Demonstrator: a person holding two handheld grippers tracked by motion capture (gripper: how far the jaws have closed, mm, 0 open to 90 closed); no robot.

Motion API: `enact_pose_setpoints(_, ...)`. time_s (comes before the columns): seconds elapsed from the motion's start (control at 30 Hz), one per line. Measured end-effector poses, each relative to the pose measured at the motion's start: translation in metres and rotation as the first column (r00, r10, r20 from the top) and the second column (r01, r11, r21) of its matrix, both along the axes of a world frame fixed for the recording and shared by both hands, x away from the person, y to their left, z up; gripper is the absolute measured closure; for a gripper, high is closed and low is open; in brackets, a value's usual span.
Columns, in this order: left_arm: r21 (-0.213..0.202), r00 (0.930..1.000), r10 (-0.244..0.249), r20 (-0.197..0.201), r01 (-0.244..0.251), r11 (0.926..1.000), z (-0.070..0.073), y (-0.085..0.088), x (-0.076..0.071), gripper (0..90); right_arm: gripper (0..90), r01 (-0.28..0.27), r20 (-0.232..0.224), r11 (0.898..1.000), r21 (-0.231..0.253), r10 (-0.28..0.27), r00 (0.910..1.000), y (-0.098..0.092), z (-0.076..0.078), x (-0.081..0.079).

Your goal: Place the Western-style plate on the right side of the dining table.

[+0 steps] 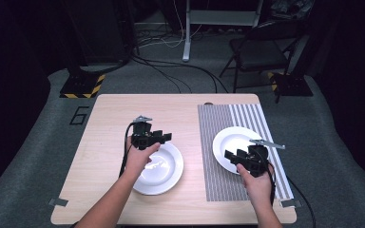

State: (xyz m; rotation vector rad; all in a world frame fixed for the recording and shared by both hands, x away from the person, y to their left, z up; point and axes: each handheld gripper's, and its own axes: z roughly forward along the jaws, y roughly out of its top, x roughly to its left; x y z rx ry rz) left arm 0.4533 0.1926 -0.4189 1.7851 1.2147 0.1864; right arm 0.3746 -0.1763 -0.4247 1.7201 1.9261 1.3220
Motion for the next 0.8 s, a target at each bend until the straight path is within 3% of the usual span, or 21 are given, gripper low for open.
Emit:
enact_pose_setpoints(0.37,-0.003,0.9965,0.081,0.020,-0.081,0.9967,0.008,0.047,-0.017,47.3,41.8,-0.072,0.007,0.997,-0.019,0.072,0.9974,0.019,0.012,0.001)
enact_pose_setpoints(0.6,-0.004,0.9912,0.130,0.024,-0.130,0.9915,0.007,0.069,-0.029,45.8,41.0,-0.114,0.011,0.993,-0.023,0.114,0.9934,0.030,0.012,0.000)
enact_pose_setpoints(0.8,0.008,0.9848,0.173,0.021,-0.173,0.9849,0.001,0.089,-0.039,44.9,41.6,-0.153,-0.001,0.987,-0.055,0.154,0.9881,0.042,0.003,0.001)
